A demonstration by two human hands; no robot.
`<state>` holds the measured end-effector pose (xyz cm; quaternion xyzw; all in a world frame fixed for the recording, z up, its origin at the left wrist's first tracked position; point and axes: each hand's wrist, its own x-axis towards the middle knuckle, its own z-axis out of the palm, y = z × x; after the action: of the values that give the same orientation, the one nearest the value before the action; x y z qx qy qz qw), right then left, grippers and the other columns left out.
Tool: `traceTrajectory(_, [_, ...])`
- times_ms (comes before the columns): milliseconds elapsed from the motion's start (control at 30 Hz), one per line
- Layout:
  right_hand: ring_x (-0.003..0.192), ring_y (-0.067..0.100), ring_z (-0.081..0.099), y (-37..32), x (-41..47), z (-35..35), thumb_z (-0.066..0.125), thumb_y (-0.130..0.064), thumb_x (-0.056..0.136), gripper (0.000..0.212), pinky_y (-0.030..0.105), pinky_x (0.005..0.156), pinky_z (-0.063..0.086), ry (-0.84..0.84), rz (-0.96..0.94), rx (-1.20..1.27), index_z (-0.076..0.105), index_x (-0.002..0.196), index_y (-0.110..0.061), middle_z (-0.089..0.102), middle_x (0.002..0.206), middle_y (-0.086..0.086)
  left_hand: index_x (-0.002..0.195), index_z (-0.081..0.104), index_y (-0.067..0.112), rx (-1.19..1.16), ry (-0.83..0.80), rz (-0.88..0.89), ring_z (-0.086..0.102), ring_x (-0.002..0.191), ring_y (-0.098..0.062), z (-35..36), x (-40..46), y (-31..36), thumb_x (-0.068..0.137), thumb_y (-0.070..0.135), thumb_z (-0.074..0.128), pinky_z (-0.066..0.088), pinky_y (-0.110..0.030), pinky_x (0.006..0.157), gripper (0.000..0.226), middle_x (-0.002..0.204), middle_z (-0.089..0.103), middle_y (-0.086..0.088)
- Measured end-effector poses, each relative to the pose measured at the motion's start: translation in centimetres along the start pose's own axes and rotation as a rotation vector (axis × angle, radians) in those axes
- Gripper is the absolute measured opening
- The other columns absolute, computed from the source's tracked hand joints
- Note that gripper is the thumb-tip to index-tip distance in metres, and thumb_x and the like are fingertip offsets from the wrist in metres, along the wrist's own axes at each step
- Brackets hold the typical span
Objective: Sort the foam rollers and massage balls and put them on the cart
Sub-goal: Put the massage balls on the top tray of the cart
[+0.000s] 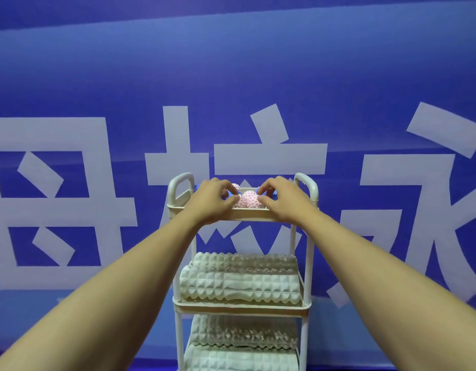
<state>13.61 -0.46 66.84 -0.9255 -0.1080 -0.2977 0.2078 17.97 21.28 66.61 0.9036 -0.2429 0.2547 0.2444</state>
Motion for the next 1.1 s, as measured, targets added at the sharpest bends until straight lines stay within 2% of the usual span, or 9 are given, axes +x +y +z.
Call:
traceTrajectory(67, [0.099,0.011,0.056,0.0,-0.1,-0.1,0.061,-0.041,0.095,0.017,0.026,0.077,0.047,-0.013,-0.007,-0.007,0.067,0.108,-0.031,0.063,0.109,-0.006,0.099,0.067,0.036,-0.033,-0.029,-0.001,0.064,0.089,-0.013,0.0,0.1,0.1,0.093,0.041,0.060,0.059,-0.042,0.078,0.011,0.097,0.068,0.006])
traceTrajectory(167, [0.110,0.014,0.048,0.0,-0.5,-0.2,0.053,-0.044,0.099,0.026,0.030,0.078,0.042,-0.010,-0.017,-0.077,0.066,0.115,-0.029,0.065,0.111,-0.007,0.104,0.070,0.031,-0.010,-0.024,0.019,0.063,0.096,-0.015,-0.1,0.0,0.2,0.094,0.041,0.058,0.058,-0.041,0.084,0.019,0.106,0.071,0.008])
traceTrajectory(300, [0.111,0.016,0.045,-0.4,-1.1,-0.4,0.044,-0.048,0.102,0.034,0.032,0.079,0.040,-0.032,-0.019,-0.142,0.061,0.125,-0.029,0.063,0.115,-0.006,0.119,0.067,0.025,0.028,-0.049,0.014,0.063,0.097,-0.014,0.0,0.0,0.2,0.099,0.044,0.052,0.058,-0.039,0.085,0.031,0.115,0.070,0.003])
traceTrajectory(500, [0.114,0.018,0.044,-1.4,-1.9,-1.2,0.036,-0.048,0.104,0.037,0.033,0.078,0.039,-0.081,-0.028,-0.207,0.057,0.128,-0.028,0.061,0.116,-0.005,0.125,0.065,0.024,0.103,-0.057,0.027,0.060,0.099,-0.016,-0.6,-0.8,0.7,0.102,0.050,0.045,0.050,-0.032,0.082,0.040,0.120,0.066,-0.002])
traceTrajectory(600, [0.113,0.019,0.047,-2.1,-2.6,-1.8,0.034,-0.050,0.104,0.042,0.036,0.083,0.044,-0.117,-0.048,-0.262,0.057,0.130,-0.026,0.062,0.121,-0.003,0.129,0.062,0.025,0.152,-0.106,0.034,0.056,0.097,-0.016,-1.4,-1.5,1.2,0.103,0.052,0.040,0.045,-0.032,0.080,0.043,0.124,0.062,-0.003])
traceTrajectory(700, [0.115,0.021,0.052,-2.9,-3.6,-2.6,0.034,-0.052,0.104,0.047,0.041,0.093,0.049,-0.151,-0.041,-0.302,0.055,0.137,-0.025,0.059,0.131,-0.001,0.135,0.056,0.026,0.185,-0.133,0.040,0.057,0.105,-0.019,-2.5,-2.8,2.0,0.104,0.051,0.039,0.048,-0.034,0.085,0.044,0.131,0.058,-0.004])
traceTrajectory(800, [0.119,0.020,0.054,-4.0,-5.3,-3.4,0.035,-0.051,0.104,0.048,0.041,0.097,0.048,-0.106,-0.058,-0.297,0.050,0.142,-0.026,0.057,0.137,-0.002,0.141,0.052,0.025,0.218,-0.075,0.061,0.057,0.116,-0.021,-3.5,-4.9,3.0,0.104,0.051,0.039,0.048,-0.036,0.092,0.047,0.138,0.056,-0.002])
traceTrajectory(933, [0.129,0.017,0.048,-5.3,-10.1,-2.9,0.041,-0.046,0.104,0.044,0.039,0.108,0.041,0.040,-0.184,-0.203,0.053,0.141,-0.026,0.056,0.141,-0.006,0.137,0.056,0.022,0.222,0.082,0.169,0.056,0.120,-0.023,-3.7,-10.0,3.8,0.104,0.047,0.042,0.047,-0.041,0.098,0.044,0.137,0.057,0.000])
traceTrajectory(1100, [0.136,0.017,0.044,-4.7,-19.2,1.7,0.044,-0.044,0.103,0.046,0.035,0.115,0.030,0.011,-0.199,-0.158,0.053,0.142,-0.023,0.051,0.147,-0.005,0.141,0.053,0.021,0.150,0.108,0.134,0.050,0.128,-0.023,-0.1,-20.0,3.2,0.104,0.045,0.044,0.042,-0.041,0.104,0.045,0.142,0.054,0.000])
